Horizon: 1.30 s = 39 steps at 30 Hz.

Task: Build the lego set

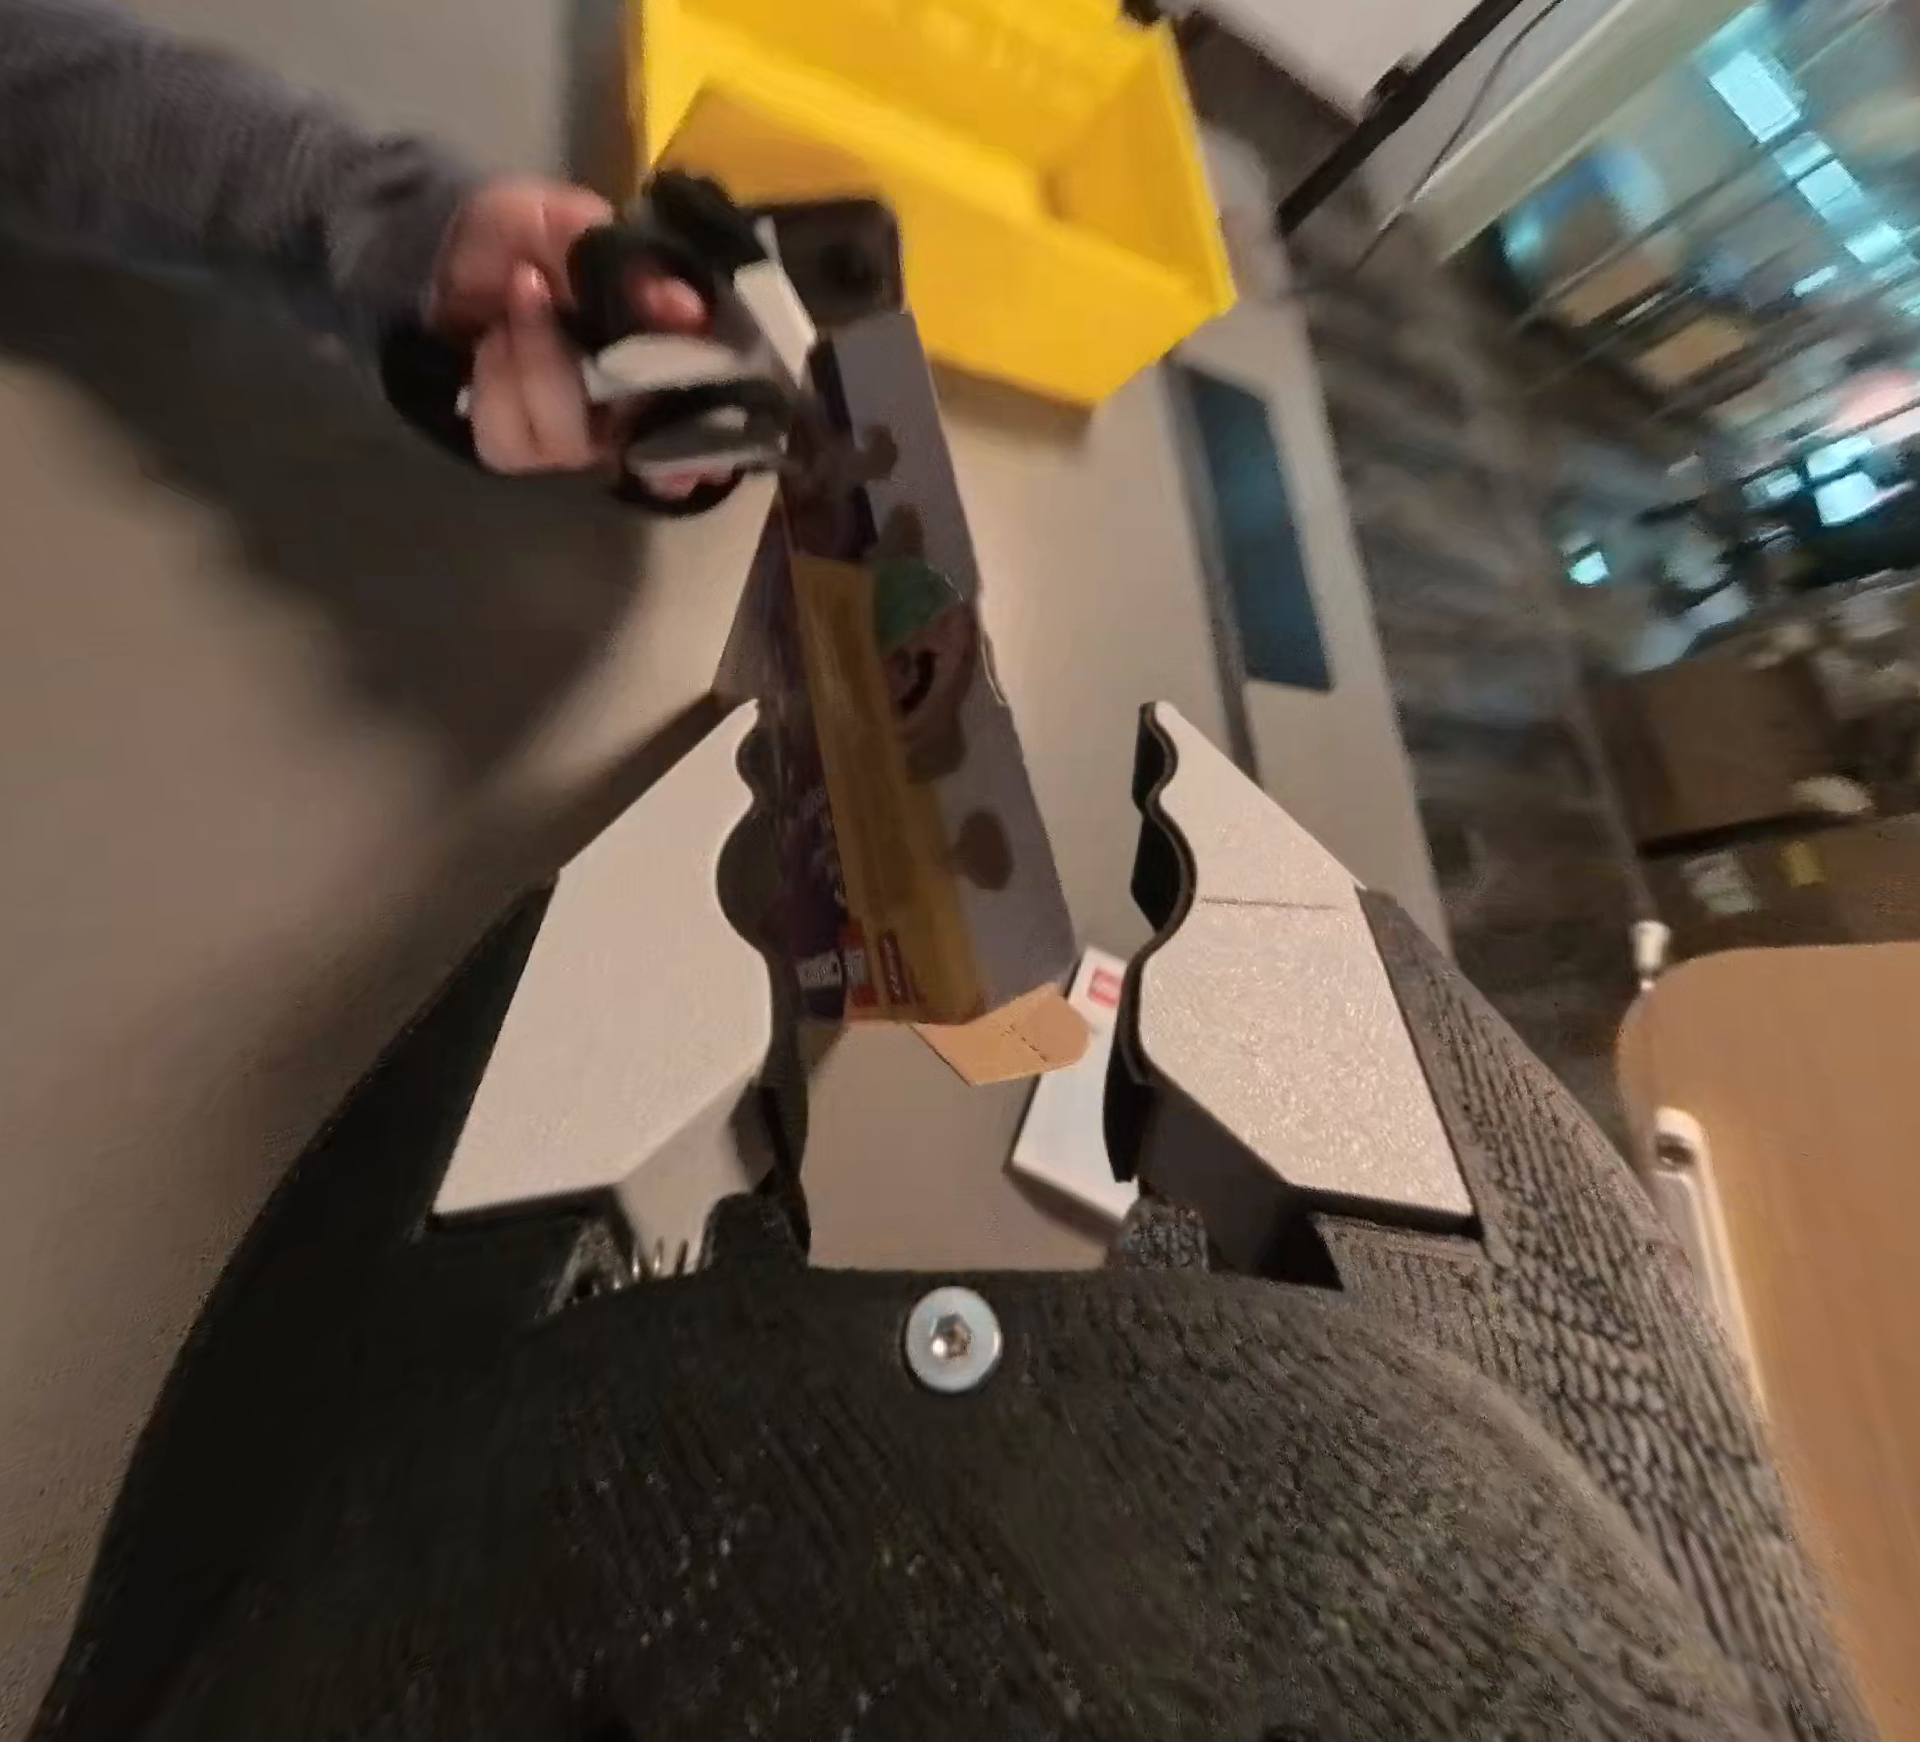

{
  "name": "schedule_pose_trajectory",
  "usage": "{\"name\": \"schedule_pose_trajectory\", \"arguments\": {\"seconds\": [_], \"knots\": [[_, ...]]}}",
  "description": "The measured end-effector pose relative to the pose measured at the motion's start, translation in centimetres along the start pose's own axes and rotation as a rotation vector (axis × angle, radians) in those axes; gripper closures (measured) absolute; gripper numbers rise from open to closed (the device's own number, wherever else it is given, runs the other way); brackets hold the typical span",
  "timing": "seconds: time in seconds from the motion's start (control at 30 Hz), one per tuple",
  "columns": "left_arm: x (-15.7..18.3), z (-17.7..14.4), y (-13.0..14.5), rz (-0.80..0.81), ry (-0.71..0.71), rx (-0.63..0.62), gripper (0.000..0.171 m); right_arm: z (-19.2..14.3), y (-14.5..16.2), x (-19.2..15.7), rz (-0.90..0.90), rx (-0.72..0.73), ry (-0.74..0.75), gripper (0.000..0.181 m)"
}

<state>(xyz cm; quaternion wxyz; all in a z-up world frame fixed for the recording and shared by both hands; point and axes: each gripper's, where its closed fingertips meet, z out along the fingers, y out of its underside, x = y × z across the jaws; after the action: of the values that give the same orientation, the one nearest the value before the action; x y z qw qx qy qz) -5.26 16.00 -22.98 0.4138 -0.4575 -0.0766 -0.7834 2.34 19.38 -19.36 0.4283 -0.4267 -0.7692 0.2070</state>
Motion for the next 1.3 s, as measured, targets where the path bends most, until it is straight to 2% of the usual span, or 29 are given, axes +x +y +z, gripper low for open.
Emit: {"name": "schedule_pose_trajectory", "arguments": {"seconds": [0.03,0.07,0.13,0.17,0.27,0.3,0.4,0.43,0.5,0.57,0.6,0.67,0.7,0.73,0.77,0.87,0.97,1.0,1.07,1.13,1.17,1.2,1.3], "knots": [[0.0,0.0,0.0,0.003,0.005,-0.002,0.171,0.4,0.7,-0.1,-0.003,-0.051,-0.057,0.121],[0.0,0.1,0.0,0.009,0.006,-0.002,0.171,0.6,1.2,-0.2,-0.008,-0.082,-0.112,0.146],[-0.1,0.0,-0.3,0.033,-0.004,0.015,0.171,0.5,1.2,-0.5,-0.013,-0.066,-0.191,0.164],[-0.1,-0.1,-0.5,0.073,-0.017,0.028,0.17,0.2,1.0,-0.5,-0.016,-0.042,-0.209,0.181],[0.0,0.0,-0.3,0.346,-0.114,-0.005,0.165,-0.1,1.3,-1.0,-0.028,-0.028,-0.255,0.181],[0.0,-0.1,-0.5,0.459,-0.168,-0.009,0.158,-0.2,1.4,-1.0,-0.034,-0.027,-0.263,0.181],[-1.3,-1.2,-1.7,0.781,-0.394,-0.007,0.082,-0.5,1.8,-0.6,-0.051,-0.049,-0.278,0.181],[-2.4,-1.4,-1.6,0.886,-0.48,-0.061,0.067,-0.6,2.0,-0.4,-0.054,-0.059,-0.283,0.181],[-5.3,-1.2,-0.5,1.039,-0.608,-0.246,0.049,-0.9,2.3,-0.2,-0.062,-0.061,-0.291,0.181],[-7.7,-0.3,0.3,1.139,-0.657,-0.408,0.046,-1.1,2.6,-0.2,-0.072,-0.049,-0.295,0.181],[-8.5,0.3,0.7,1.156,-0.649,-0.462,0.049,-1.2,2.6,-0.2,-0.084,-0.042,-0.283,0.181],[-10.0,1.2,1.6,1.133,-0.605,-0.566,0.066,-1.2,2.7,-0.5,-0.142,-0.021,-0.226,0.181],[-10.8,1.4,2.1,1.093,-0.591,-0.61,0.077,-1.2,2.7,-0.7,-0.205,-0.007,-0.167,0.181],[-11.4,1.5,2.5,1.051,-0.574,-0.634,0.097,-1.2,2.8,-0.9,-0.29,0.006,-0.088,0.181],[-11.6,1.7,1.9,1.025,-0.595,-0.602,0.11,-1.2,3.0,-1.1,-0.389,0.017,0.011,0.181],[-11.5,1.8,2.2,0.968,-0.56,-0.621,0.111,-1.0,3.5,-1.9,-0.717,0.04,0.336,0.181],[-11.4,1.8,2.3,0.938,-0.539,-0.622,0.11,-0.7,4.2,-2.4,-0.932,0.034,0.613,0.181],[-10.9,1.9,2.7,0.907,-0.495,-0.631,0.102,-0.7,4.5,-2.4,-0.96,0.034,0.68,0.181],[-9.4,2.0,4.1,0.766,-0.361,-0.654,0.06,-0.7,4.9,-2.4,-0.973,0.047,0.769,0.181],[-7.6,2.0,4.7,0.641,-0.241,-0.646,0.028,-0.7,5.3,-2.4,-0.974,0.044,0.826,0.181],[-6.7,2.2,4.6,0.61,-0.192,-0.619,0.02,-0.6,5.4,-2.4,-0.978,0.04,0.843,0.181],[-6.0,2.4,4.2,0.599,-0.176,-0.582,0.019,-0.6,5.5,-2.5,-0.986,0.036,0.858,0.181],[-5.7,3.4,1.8,0.744,-0.296,-0.467,0.029,-0.3,5.4,-2.4,-1.005,0.02,0.875,0.181]]}}
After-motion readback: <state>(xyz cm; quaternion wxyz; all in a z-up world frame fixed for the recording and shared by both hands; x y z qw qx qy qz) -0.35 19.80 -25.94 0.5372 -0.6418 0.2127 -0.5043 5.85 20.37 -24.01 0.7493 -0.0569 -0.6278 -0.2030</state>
